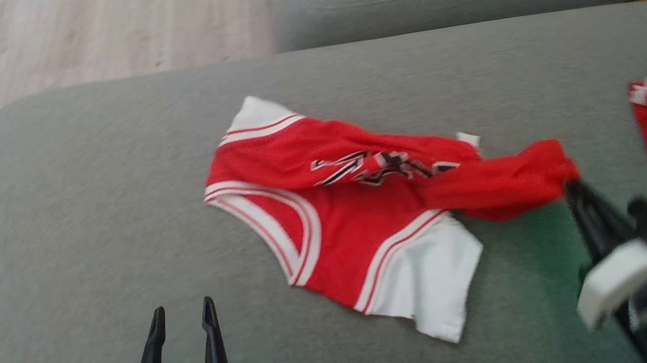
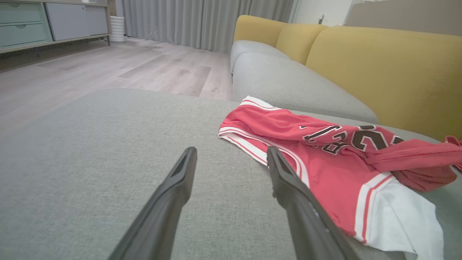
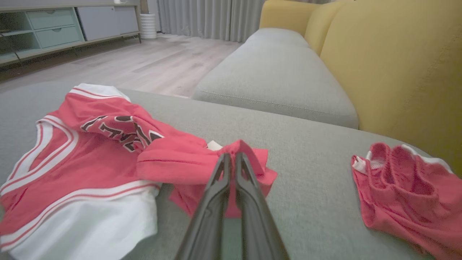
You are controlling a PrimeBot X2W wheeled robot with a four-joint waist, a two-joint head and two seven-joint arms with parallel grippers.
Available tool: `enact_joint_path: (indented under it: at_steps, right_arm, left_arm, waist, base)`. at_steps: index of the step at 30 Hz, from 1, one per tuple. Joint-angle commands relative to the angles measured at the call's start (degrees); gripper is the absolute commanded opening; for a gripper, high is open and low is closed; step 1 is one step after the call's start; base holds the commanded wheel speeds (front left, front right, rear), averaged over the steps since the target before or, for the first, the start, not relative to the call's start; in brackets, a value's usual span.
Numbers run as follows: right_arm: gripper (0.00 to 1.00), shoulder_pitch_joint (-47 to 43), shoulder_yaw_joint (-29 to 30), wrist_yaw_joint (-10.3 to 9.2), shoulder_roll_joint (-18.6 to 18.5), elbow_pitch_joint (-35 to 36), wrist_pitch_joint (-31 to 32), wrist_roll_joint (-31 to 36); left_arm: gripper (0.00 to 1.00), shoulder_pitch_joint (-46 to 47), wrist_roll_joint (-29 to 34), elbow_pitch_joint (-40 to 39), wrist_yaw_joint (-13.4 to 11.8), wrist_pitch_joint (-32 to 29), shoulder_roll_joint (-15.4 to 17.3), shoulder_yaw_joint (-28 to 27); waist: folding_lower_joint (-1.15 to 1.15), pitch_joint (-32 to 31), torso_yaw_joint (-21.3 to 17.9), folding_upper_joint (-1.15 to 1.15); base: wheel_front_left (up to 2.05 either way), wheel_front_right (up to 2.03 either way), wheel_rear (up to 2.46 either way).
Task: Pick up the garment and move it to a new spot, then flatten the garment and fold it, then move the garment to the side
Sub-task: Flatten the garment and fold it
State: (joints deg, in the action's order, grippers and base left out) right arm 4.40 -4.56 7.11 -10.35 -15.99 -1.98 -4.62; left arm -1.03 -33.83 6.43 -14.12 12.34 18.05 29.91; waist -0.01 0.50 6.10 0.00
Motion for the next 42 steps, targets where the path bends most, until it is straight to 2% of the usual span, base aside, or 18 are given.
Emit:
enact_joint_path:
  at_steps: [1, 5, 12, 13, 14, 15, 16, 22, 29, 36, 42]
  right_arm:
    - [0.00, -2.2, -0.4, 0.37, 1.4, 5.7, 1.3, 0.9]
    - [0.00, -8.4, 0.7, 0.37, 3.5, 10.8, 3.7, 2.4]
    - [0.00, -10.5, 3.7, 0.37, 5.4, 7.3, 1.2, 5.3]
    - [0.22, -10.5, 4.3, 0.37, 5.7, 6.2, 0.6, 5.5]
    - [0.22, -10.5, 4.3, 0.37, 5.7, 6.2, 0.6, 5.5]
    - [0.68, -10.6, 4.8, 0.37, 5.9, 5.1, 0.0, 5.8]
    - [1.00, -10.5, 5.4, 0.37, 6.1, 4.2, -0.7, 6.0]
    - [1.00, -9.8, 8.9, 0.37, 6.9, 1.2, -3.3, 6.5]
    - [1.00, -8.6, 13.4, 0.37, 6.8, 4.4, -3.0, 7.2]
    - [1.00, -7.6, 13.8, 0.37, 7.3, 10.6, -1.8, 6.7]
    - [1.00, -6.7, 12.5, 0.37, 7.4, 10.6, -3.7, 4.2]
  left_arm:
    - [1.00, 1.6, -0.4, -2.3, -0.4, 0.0, 1.4, -2.3]
    - [1.00, 1.3, -0.5, -2.9, -0.8, -0.3, 1.7, -2.3]
    - [1.00, 1.6, -0.8, -3.3, -1.0, -0.4, 2.2, -2.7]
    - [1.00, 1.5, -0.8, -3.3, -1.0, -0.4, 2.2, -2.7]
    - [1.00, 1.5, -0.8, -3.3, -1.0, -0.4, 2.2, -2.7]
    - [1.00, 1.5, -0.8, -3.3, -1.0, -0.4, 2.3, -2.7]
    - [1.00, 1.5, -0.9, -3.2, -1.0, -0.4, 2.3, -2.7]
    - [1.00, 1.7, -1.0, -3.0, -0.9, -0.4, 1.9, -2.1]
    - [1.00, 1.9, -1.2, -2.6, -0.8, -0.1, 1.4, -1.9]
    - [1.00, 2.2, -1.3, -1.9, -0.3, 0.3, 0.8, -1.4]
    - [1.00, 2.7, -2.0, -0.4, 1.0, 0.6, -0.9, -0.1]
  waist:
    - [0.01, -1.0, -2.7, 0.00]
    - [0.01, -1.0, -4.6, 0.00]
    - [0.01, -0.6, -5.7, 0.00]
    - [0.01, -0.6, -5.7, 0.00]
    - [0.01, -0.6, -5.7, 0.00]
    - [0.01, -0.5, -5.7, 0.00]
    - [0.01, -0.5, -5.6, 0.00]
    - [0.01, -0.6, -4.8, 0.00]
    - [0.01, -1.0, -3.5, 0.00]
    - [0.01, -2.0, -2.3, 0.00]
    - [0.01, -3.3, -1.0, 0.00]
  base:
    - [0.00, 0.00, 0.00]
    - [0.00, 0.00, 0.00]
    - [0.00, 0.00, 0.00]
    - [0.00, 0.00, 0.00]
    - [0.00, 0.00, 0.00]
    - [0.00, 0.00, 0.00]
    - [0.00, 0.00, 0.00]
    - [0.00, 0.00, 0.00]
    - [0.00, 0.00, 0.00]
    - [0.00, 0.00, 0.00]
    - [0.00, 0.00, 0.00]
